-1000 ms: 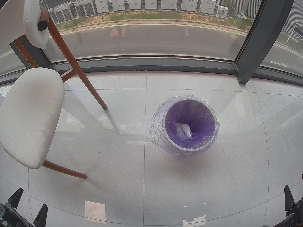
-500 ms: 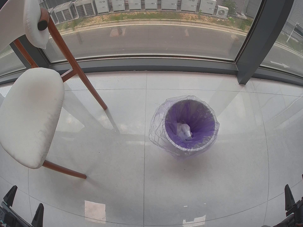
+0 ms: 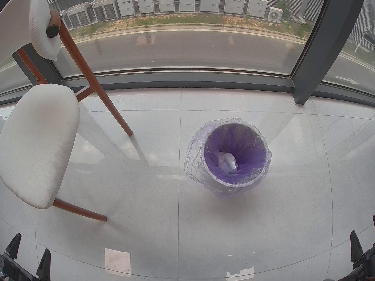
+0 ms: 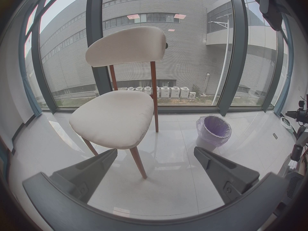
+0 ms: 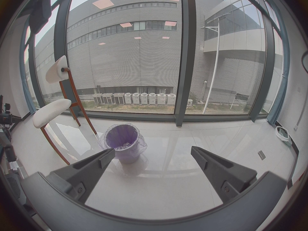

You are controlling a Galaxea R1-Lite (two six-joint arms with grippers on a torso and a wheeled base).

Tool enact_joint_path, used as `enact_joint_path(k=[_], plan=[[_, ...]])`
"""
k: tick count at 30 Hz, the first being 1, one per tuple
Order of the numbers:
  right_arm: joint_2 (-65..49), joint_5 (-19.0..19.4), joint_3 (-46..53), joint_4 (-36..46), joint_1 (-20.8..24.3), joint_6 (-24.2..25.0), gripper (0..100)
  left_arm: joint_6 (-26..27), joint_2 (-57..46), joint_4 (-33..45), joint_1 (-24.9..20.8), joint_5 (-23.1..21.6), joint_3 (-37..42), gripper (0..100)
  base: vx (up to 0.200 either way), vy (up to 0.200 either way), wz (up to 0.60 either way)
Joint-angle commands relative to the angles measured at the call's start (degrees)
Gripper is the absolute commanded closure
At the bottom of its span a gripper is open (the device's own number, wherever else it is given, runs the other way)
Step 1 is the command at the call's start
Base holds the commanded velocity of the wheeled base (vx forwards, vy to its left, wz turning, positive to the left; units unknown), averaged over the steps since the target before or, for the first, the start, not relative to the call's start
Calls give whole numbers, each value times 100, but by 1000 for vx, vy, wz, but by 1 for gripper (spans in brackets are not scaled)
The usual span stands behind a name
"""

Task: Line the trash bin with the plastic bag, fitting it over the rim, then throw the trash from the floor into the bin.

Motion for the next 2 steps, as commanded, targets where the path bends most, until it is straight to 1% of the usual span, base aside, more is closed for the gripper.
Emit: enact_joint_path(k=[1, 2], plan=[[-45, 4, 84, 0, 0, -6, 0, 2, -27, -5, 4, -4, 84, 0, 0, 0, 0], [-45, 4, 84, 9, 0, -6, 0, 2, -27, -5, 4, -4, 84, 0, 0, 0, 0]])
